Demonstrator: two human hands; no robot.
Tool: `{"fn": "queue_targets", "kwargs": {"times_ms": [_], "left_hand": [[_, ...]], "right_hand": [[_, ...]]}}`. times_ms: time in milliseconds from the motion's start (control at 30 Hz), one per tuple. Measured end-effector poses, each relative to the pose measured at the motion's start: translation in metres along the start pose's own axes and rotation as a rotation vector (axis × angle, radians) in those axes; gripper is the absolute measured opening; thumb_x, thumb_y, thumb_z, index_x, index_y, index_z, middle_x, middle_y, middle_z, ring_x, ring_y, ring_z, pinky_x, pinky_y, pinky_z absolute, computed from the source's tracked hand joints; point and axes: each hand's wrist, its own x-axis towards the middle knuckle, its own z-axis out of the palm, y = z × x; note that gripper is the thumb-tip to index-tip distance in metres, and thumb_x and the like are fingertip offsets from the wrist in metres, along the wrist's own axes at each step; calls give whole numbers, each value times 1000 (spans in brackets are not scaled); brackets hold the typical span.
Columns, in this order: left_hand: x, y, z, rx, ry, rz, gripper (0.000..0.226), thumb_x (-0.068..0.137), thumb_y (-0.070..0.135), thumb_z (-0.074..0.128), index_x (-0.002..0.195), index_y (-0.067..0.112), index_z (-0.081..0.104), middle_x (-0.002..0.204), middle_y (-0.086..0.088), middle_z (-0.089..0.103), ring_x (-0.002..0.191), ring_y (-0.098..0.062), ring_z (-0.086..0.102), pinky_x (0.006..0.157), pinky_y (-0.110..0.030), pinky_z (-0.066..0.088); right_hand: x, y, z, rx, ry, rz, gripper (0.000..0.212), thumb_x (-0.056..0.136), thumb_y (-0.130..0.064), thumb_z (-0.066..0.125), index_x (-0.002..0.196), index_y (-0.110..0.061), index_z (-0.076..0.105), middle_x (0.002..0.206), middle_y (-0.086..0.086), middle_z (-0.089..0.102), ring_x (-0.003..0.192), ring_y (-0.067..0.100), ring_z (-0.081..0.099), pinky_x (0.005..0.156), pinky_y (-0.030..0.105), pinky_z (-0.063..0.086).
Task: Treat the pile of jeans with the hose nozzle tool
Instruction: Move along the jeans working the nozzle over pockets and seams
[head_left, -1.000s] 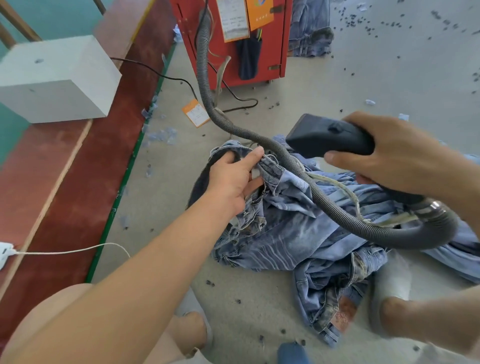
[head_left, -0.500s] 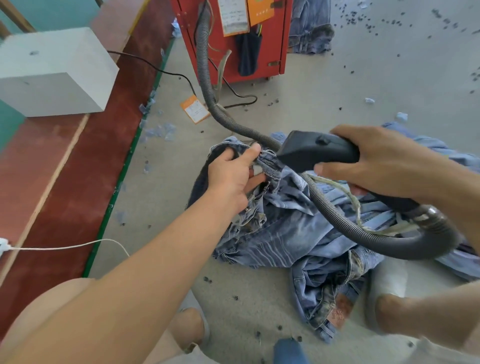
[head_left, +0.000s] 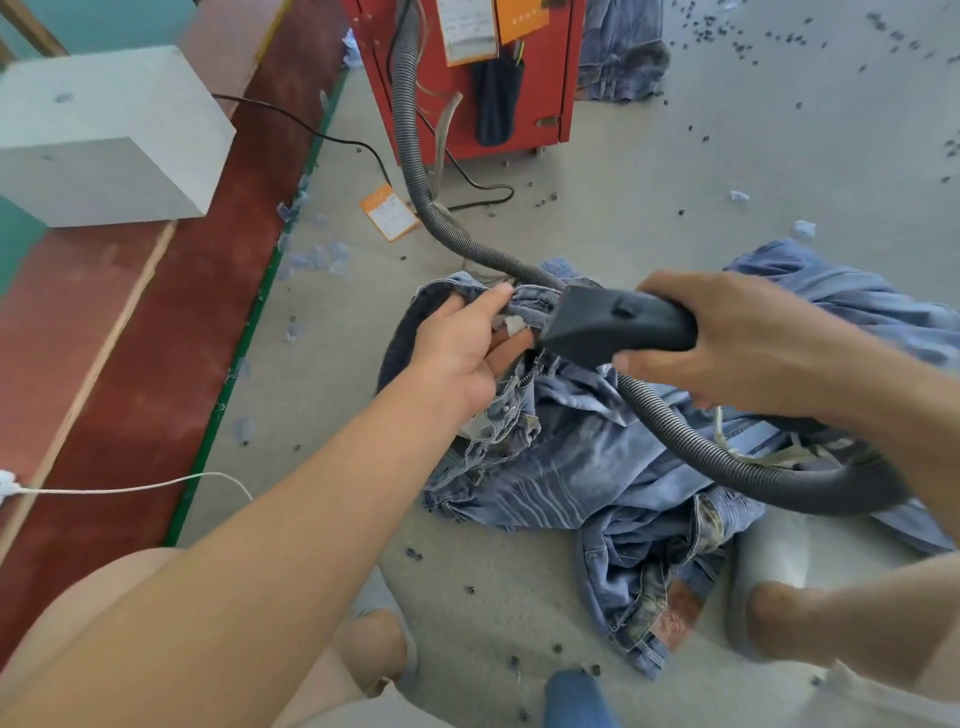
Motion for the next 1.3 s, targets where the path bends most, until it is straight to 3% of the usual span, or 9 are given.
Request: {"fn": "queue_targets", "kwargs": {"times_ms": [133, 233, 433, 633, 800, 867, 1000, 1167, 1300], "left_hand": [[-2, -9, 4, 42, -28, -9, 6, 98, 11, 69, 100, 16, 66, 60, 3, 70, 46, -7, 65, 49, -24, 57], [-5, -12, 5, 61, -43, 3, 6, 99, 12, 68, 99, 17, 68, 75, -2, 70, 49, -8, 65, 51, -24, 57], [-5, -7, 3, -27, -38, 26, 5, 100, 10, 67, 103, 13, 64, 79, -10, 74, 56, -18, 71, 57, -35, 63], [-11, -21, 7, 34, -72, 45, 6, 101, 11, 65, 105, 15, 67, 72, -5, 75, 58, -19, 72, 60, -32, 62], [-8, -11, 2, -31, -36, 64, 5, 101, 9, 65, 104, 13, 66, 84, -10, 75, 61, -21, 72, 65, -36, 65], [-8, -13, 3, -5, -46, 75, 5, 101, 10, 65, 104, 14, 66, 83, -8, 75, 61, -21, 72, 63, -34, 64], [-9, -23, 6, 22, -115, 58, 9, 103, 11, 61, 107, 17, 65, 84, -5, 77, 64, -19, 74, 64, -32, 62], [-8, -16, 1, 37, -121, 82, 7, 101, 17, 65, 107, 17, 69, 85, -1, 79, 71, -14, 75, 66, -30, 61], [-8, -13, 0, 52, -63, 62, 30, 89, 9, 79, 116, 9, 66, 98, -12, 79, 85, -27, 78, 77, -45, 64]], "right_hand": [[10, -10, 15, 24, 83, 15, 21, 90, -44, 71, 100, -28, 62, 73, -5, 65, 61, 9, 63, 64, 38, 56], [18, -14, 6, 43, 161, 56, 20, 91, -41, 70, 99, -25, 61, 77, 0, 66, 65, 19, 66, 66, 42, 59], [-1, -12, -2, 4, 10, 36, 17, 87, -47, 70, 89, -35, 57, 70, -26, 65, 56, 2, 63, 51, 28, 44], [18, -16, 3, 47, 149, 157, 18, 92, -38, 68, 97, -23, 60, 80, 4, 68, 64, 24, 69, 64, 41, 60], [2, -10, -5, 94, 99, 124, 17, 87, -42, 71, 89, -29, 60, 61, -4, 68, 43, 12, 64, 42, 27, 49], [2, -12, -1, 77, 44, 118, 16, 87, -41, 71, 89, -29, 60, 58, -8, 67, 41, 11, 63, 43, 26, 48], [18, -10, 4, 265, 105, 191, 15, 91, -33, 73, 95, -23, 63, 78, 11, 72, 45, 17, 61, 50, 37, 58], [19, 9, -12, 448, 208, 210, 15, 89, -34, 77, 97, -26, 66, 77, 12, 73, 46, 17, 61, 47, 32, 55], [13, 18, -15, 477, 230, 197, 14, 89, -35, 77, 93, -28, 66, 73, 7, 71, 45, 16, 60, 45, 26, 52]]}}
